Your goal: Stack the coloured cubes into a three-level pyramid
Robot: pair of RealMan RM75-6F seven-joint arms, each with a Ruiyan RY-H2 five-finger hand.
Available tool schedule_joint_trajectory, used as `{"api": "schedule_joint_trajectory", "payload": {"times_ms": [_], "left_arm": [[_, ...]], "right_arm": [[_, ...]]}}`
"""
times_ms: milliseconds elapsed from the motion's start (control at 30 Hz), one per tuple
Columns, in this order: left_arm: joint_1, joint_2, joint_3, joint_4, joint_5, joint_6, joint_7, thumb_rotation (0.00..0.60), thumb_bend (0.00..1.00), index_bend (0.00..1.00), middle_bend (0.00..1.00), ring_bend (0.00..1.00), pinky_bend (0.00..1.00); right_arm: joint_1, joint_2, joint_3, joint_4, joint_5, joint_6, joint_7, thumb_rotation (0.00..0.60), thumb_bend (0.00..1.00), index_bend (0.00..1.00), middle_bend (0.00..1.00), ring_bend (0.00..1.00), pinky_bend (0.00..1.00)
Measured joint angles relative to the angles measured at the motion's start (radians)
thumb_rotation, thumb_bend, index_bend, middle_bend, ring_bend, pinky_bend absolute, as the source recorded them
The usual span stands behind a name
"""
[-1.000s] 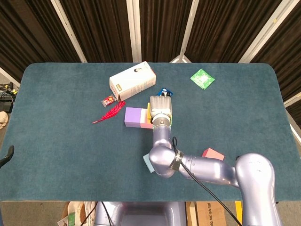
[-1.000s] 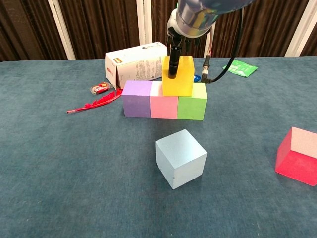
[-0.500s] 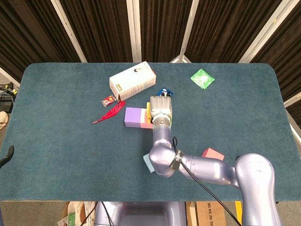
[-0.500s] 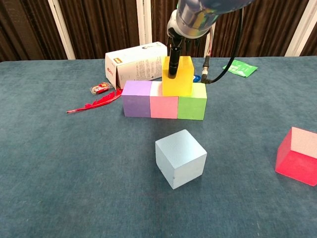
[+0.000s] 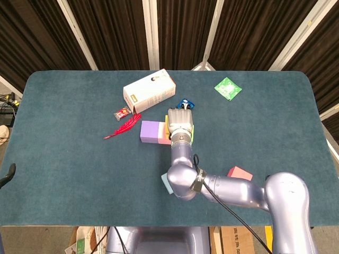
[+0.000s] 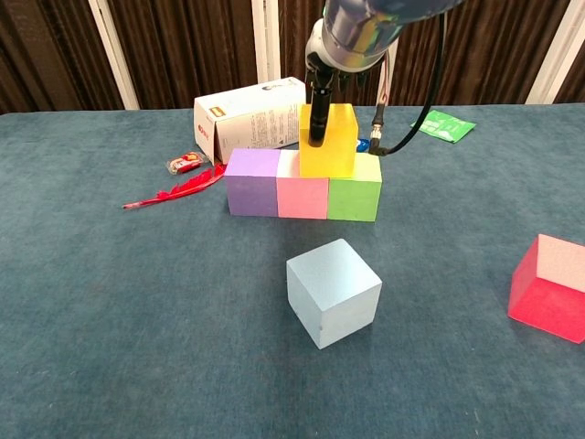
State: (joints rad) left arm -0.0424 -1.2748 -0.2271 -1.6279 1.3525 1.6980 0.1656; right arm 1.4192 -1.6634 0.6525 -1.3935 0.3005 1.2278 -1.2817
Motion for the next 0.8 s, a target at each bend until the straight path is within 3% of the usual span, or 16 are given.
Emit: {"api": "schedule_joint_trajectory", "payload": {"times_ms": [133, 300, 467, 600, 800], "left_arm": [[0.000, -0.001, 0.000, 0.002, 0.001, 0.001, -0.001, 0.600, 0.35, 0.05, 0.00, 0.00, 0.00], [-0.001, -0.006, -0.002, 0.009, 0.001, 0.004, -0.002, 0.600, 0.35, 0.04, 0.00, 0.00, 0.00], [-0.004, -0.012, -0.005, 0.020, 0.002, 0.005, -0.004, 0.600, 0.35, 0.04, 0.00, 0.00, 0.00], [-0.005, -0.009, 0.000, 0.020, 0.008, -0.002, -0.016, 0.600, 0.35, 0.04, 0.00, 0.00, 0.00], [-0.002, 0.021, 0.023, -0.006, 0.029, -0.024, -0.041, 0.600, 0.35, 0.03, 0.00, 0.00, 0.00]], "right_arm": [[-0.004, 0.011, 0.011, -0.017, 0.018, -0.002, -0.007, 0.600, 0.25, 0.00, 0.02, 0.00, 0.00], [-0.012, 0.026, 0.014, -0.048, 0.000, 0.003, 0.007, 0.600, 0.11, 0.00, 0.00, 0.00, 0.00], [-0.042, 0.070, 0.019, -0.131, -0.045, 0.010, 0.047, 0.600, 0.09, 0.00, 0.00, 0.00, 0.00], [-0.100, 0.138, 0.016, -0.247, -0.140, 0.027, 0.112, 0.600, 0.09, 0.00, 0.00, 0.00, 0.00], [-0.276, 0.331, -0.018, -0.522, -0.329, 0.094, 0.226, 0.600, 0.09, 0.00, 0.00, 0.00, 0.00]]}}
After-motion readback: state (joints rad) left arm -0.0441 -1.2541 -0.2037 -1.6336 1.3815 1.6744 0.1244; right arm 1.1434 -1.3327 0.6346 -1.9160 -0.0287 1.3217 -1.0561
